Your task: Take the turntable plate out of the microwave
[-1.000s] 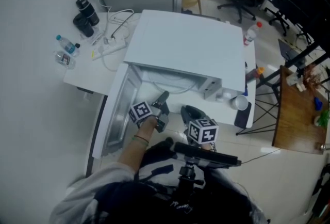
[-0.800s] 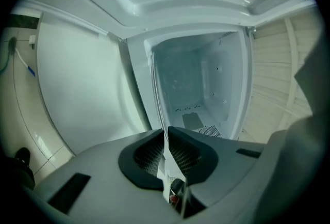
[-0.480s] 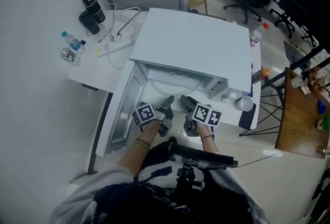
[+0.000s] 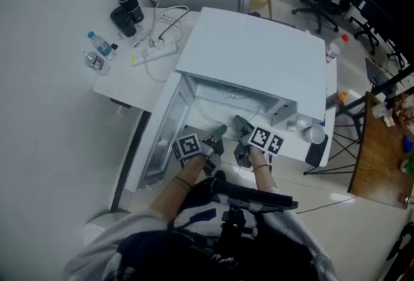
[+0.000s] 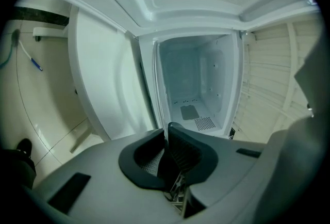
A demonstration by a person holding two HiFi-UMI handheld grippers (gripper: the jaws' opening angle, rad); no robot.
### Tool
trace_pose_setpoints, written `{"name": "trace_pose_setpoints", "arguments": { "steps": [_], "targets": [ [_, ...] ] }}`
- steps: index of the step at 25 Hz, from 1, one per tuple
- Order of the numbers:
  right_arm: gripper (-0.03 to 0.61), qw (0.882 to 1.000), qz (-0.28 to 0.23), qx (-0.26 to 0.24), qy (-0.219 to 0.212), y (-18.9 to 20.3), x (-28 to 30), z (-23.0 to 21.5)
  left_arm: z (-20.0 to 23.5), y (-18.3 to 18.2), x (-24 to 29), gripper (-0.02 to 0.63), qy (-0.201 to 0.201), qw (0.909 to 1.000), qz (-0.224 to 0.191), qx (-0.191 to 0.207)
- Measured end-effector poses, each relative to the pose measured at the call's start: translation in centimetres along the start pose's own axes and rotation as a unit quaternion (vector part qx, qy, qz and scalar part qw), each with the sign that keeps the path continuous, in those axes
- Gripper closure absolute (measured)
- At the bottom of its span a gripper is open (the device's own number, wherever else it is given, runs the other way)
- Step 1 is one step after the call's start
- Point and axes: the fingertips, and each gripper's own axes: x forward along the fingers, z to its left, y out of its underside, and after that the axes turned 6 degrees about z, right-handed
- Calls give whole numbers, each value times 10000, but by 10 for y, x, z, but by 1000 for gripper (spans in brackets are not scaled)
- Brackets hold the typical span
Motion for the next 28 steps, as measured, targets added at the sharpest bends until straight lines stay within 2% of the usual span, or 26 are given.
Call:
{"name": "trace_pose_setpoints", "arguments": {
  "steps": [2,5,10,15,18,22,24,25,28],
  "targets": [
    [463,9996,-107,247,-119,0,-2,0,1,-1,-1,592,13,10000,13,86],
    [468,9994,-181,247,-140,0,-4,0,-1,-2,1,586,176,9998,-2,-10],
    [472,9995,-185,166,-203,9,-13,4,5,-27,-1,540,296,9969,-643,-341],
    [474,9996,-209,48,-192,11,-26,6,13,-54,11,526,441,9939,-902,-454],
    [474,9997,-165,12,-198,14,-30,5,13,-60,24,526,538,9934,-843,-555],
    [474,9997,-114,-18,-216,17,-31,5,-1,-63,37,528,1059,9903,-766,-468],
    [472,9998,-88,-28,-198,18,-32,4,-6,-62,37,593,1231,9884,-742,-486],
    [472,9998,-83,-36,-197,19,-33,4,-7,-60,37,595,1261,9883,-718,-473],
    [471,9997,-79,-85,-221,22,-36,5,-15,-56,34,590,1276,9896,-641,-188]
  ]
}}
